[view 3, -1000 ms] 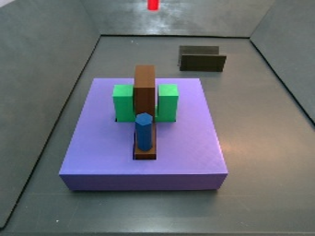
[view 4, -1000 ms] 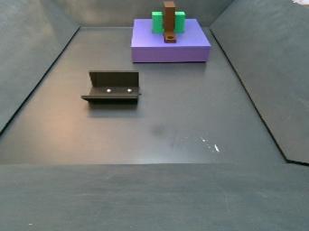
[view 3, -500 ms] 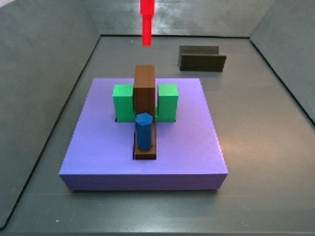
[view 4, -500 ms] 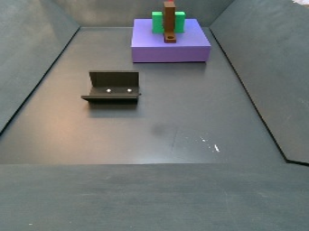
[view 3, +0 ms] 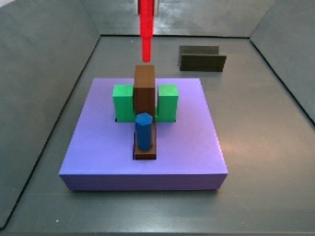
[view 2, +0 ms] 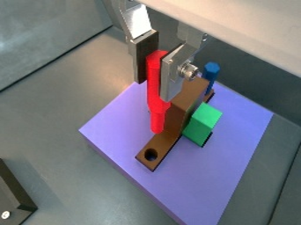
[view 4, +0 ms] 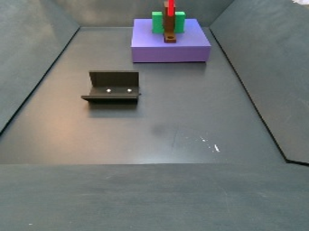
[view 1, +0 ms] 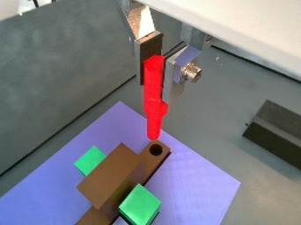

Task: Pick up the red object. Move up. Move to above the board. Insert the red object.
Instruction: Insert the red object.

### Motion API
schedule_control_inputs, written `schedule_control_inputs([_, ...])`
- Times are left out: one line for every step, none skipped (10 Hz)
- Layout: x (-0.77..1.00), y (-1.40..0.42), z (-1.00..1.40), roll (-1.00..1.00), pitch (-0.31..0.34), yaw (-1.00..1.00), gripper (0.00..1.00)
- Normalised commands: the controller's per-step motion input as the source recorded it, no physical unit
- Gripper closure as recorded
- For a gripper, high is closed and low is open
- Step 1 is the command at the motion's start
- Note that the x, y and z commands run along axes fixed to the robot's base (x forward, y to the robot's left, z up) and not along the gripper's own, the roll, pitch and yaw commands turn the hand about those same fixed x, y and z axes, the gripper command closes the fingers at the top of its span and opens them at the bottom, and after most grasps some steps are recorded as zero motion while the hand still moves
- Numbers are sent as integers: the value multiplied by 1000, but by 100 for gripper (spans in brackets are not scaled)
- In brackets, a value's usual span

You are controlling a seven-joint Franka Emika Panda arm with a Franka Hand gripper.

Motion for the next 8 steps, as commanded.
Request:
schedule_control_inputs([34, 6, -400, 83, -19, -17, 100])
schedule_control_inputs([37, 14, -400, 49, -14, -20, 100])
schedule_control_inputs([14, 83, -434, 11, -26, -31, 100])
schedule_control_inputs([0, 126, -409, 0, -36, -71, 100])
schedule_control_inputs([0, 131, -354, 0, -24, -69, 100])
schedule_control_inputs([0, 123, -343, 0, -13, -54, 100])
schedule_control_inputs([0, 111, -314, 0, -3, -34, 100])
schedule_control_inputs([0, 114, -317, 0, -6, -31, 100])
